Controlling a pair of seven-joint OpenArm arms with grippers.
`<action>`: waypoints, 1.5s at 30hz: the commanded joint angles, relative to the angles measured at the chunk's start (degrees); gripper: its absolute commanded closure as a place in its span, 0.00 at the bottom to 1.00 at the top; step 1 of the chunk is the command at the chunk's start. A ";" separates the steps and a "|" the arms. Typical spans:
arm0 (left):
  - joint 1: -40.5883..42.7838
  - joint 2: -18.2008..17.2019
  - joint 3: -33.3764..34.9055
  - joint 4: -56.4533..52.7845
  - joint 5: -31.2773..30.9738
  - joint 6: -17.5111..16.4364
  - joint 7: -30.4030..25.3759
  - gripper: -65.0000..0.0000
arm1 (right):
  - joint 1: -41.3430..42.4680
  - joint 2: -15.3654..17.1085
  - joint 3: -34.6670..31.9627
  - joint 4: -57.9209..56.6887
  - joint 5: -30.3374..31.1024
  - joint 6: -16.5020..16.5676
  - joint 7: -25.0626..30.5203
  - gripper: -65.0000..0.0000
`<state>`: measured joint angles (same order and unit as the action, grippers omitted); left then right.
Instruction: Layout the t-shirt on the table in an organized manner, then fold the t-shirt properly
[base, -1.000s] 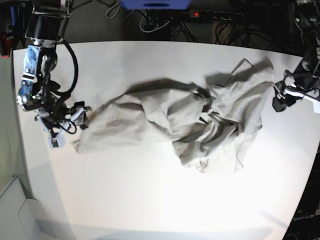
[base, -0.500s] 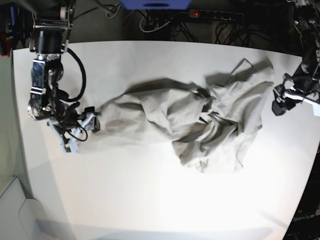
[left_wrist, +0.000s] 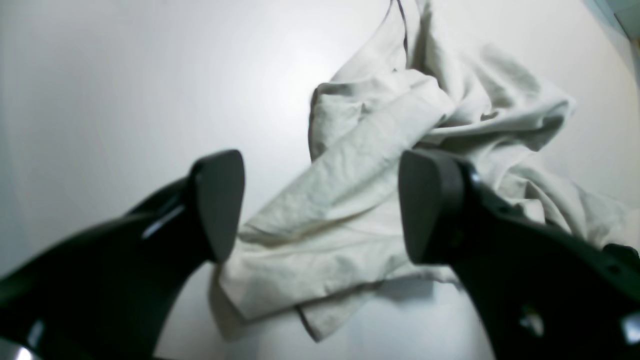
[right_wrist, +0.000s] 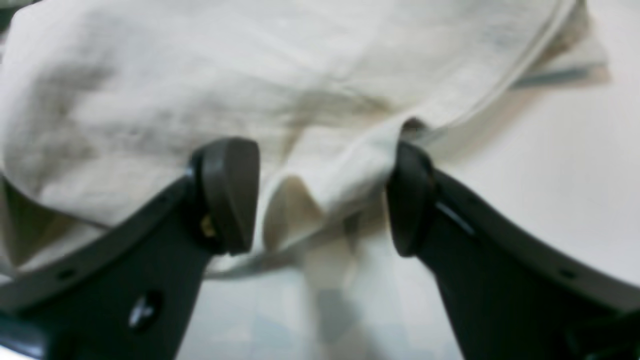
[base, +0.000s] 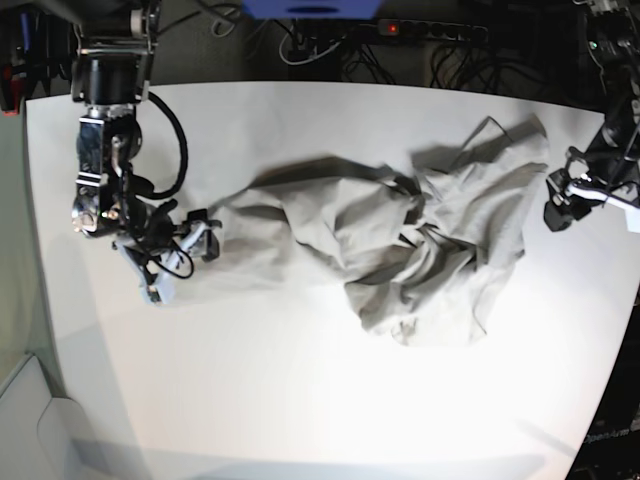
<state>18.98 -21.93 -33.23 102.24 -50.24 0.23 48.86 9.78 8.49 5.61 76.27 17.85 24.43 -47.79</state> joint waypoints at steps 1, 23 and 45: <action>-0.39 -0.88 -0.48 0.75 -0.97 -0.10 -0.99 0.27 | 0.99 0.34 0.15 0.87 0.48 -0.38 1.15 0.39; -0.39 -0.88 -0.48 0.75 -0.97 -0.10 -1.08 0.27 | 0.81 -0.18 0.06 0.87 0.48 -0.38 0.63 1.00; -0.21 -0.79 -0.48 0.75 -1.32 -0.10 -0.73 0.27 | 2.92 7.64 11.84 37.88 0.75 2.08 -8.25 1.00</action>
<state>19.16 -21.89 -33.28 102.19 -50.43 0.21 48.93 11.55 15.51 17.26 113.58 18.39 25.08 -57.32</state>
